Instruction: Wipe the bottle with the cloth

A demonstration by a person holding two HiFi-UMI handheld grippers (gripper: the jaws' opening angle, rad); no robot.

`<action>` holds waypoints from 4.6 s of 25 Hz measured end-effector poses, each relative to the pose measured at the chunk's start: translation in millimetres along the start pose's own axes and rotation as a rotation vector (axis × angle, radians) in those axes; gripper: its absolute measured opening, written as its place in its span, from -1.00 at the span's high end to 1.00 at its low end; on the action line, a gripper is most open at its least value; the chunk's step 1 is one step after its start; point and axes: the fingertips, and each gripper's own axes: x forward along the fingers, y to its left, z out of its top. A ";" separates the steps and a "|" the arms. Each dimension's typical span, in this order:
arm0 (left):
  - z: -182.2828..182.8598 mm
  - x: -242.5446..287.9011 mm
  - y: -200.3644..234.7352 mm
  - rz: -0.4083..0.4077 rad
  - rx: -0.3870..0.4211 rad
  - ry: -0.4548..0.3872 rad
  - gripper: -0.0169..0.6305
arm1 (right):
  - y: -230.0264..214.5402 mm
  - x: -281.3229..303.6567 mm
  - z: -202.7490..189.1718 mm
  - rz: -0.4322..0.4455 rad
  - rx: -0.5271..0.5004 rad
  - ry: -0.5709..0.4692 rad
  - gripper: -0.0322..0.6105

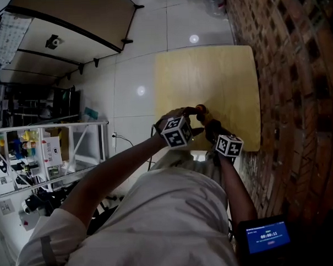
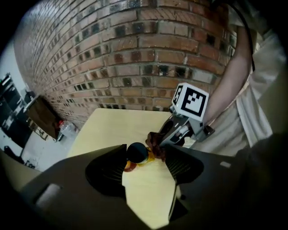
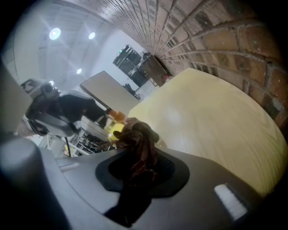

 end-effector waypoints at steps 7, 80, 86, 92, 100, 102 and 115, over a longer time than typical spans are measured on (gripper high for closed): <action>10.6 10.0 1.9 0.004 0.009 0.039 0.13 | -47.6 22.4 -21.7 -0.106 0.087 0.103 0.65; 3.4 47.1 15.6 0.149 0.092 0.420 0.36 | -79.3 19.9 -43.1 0.048 0.776 -0.054 0.65; 3.4 42.7 13.0 0.174 0.215 0.324 0.34 | -81.9 -9.0 -37.4 0.066 0.603 -0.031 0.65; -7.7 35.7 3.2 0.144 0.439 0.307 0.21 | -56.2 -22.0 -50.5 0.044 0.393 0.066 0.65; -19.5 23.5 28.5 0.228 0.612 0.308 0.19 | -38.1 -34.1 -29.7 0.028 0.243 0.064 0.65; -10.5 11.9 35.2 0.266 0.800 0.283 0.19 | -32.1 -40.4 -23.7 0.031 0.197 0.062 0.65; -9.3 44.1 -2.4 0.032 1.416 0.139 0.12 | -28.2 -57.0 -30.1 0.020 0.214 0.037 0.65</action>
